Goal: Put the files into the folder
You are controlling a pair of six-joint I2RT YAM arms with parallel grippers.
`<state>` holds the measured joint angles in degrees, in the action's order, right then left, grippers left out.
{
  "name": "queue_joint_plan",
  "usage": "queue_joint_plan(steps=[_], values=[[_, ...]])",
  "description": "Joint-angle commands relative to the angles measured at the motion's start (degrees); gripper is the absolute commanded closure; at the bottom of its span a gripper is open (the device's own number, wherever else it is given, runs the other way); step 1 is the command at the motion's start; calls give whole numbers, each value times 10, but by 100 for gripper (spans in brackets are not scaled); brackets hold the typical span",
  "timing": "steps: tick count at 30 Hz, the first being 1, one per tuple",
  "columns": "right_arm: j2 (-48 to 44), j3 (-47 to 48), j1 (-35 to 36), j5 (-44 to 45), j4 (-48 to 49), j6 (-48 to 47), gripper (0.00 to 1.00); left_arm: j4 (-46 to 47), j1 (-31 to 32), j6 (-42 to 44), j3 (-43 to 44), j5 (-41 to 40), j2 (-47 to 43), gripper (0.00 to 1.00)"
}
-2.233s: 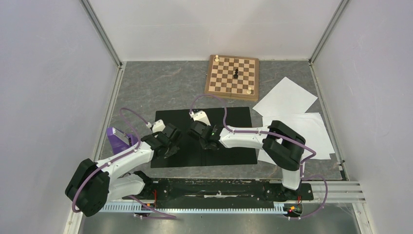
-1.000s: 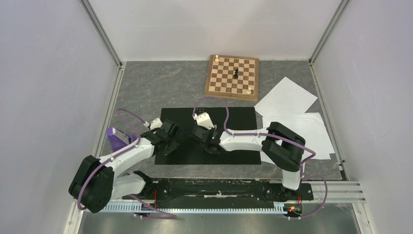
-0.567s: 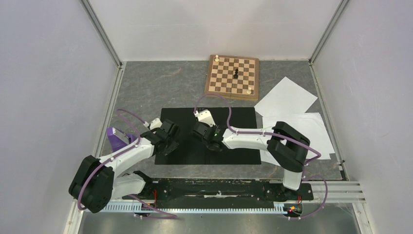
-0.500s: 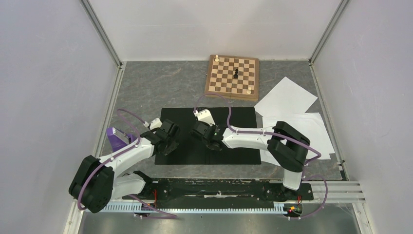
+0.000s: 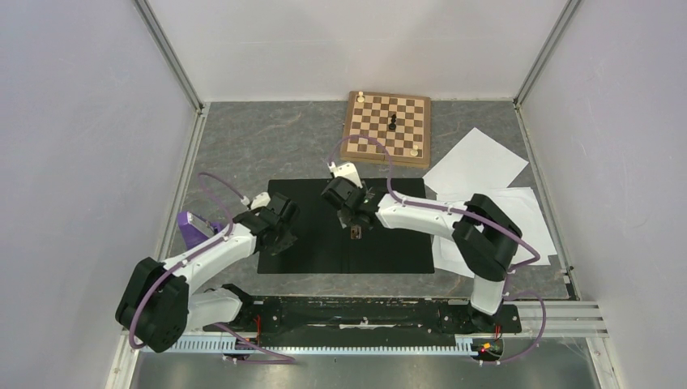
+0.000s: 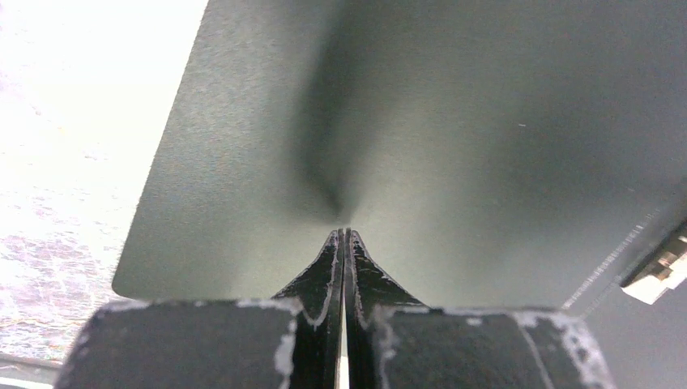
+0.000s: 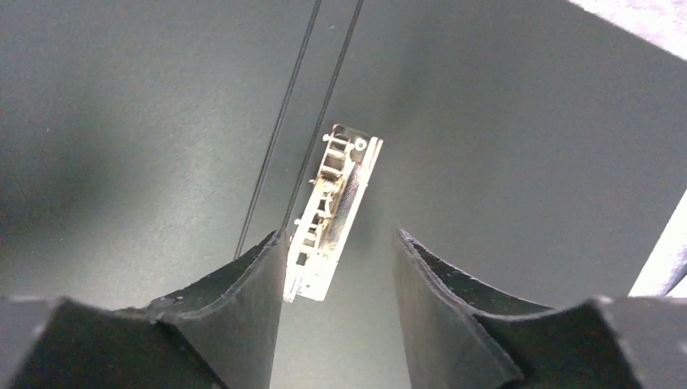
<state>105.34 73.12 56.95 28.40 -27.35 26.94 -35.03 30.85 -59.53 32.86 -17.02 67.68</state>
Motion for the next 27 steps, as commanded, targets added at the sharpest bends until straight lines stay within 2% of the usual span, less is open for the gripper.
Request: queue_joint_plan(steps=[1,5,7,12,16,21,27], values=[[-61,-9,-36,-54,25,-22,46,-14,-1,60,55,14,-20,98],[-135,-99,-76,-120,90,-15,47,-8,-2,98,93,38,-35,89],[-169,-151,-87,-148,121,-6,56,0,-1,116,111,51,-39,78],[-223,-264,-90,-244,213,27,78,33,-2,136,122,88,-37,68],[-224,-340,-89,-346,347,85,84,50,-3,147,122,105,-30,62],[-189,-335,-87,-378,422,114,85,48,-4,152,129,102,-27,62],[-109,-267,-89,-410,438,118,86,44,-6,153,129,99,-33,62]])
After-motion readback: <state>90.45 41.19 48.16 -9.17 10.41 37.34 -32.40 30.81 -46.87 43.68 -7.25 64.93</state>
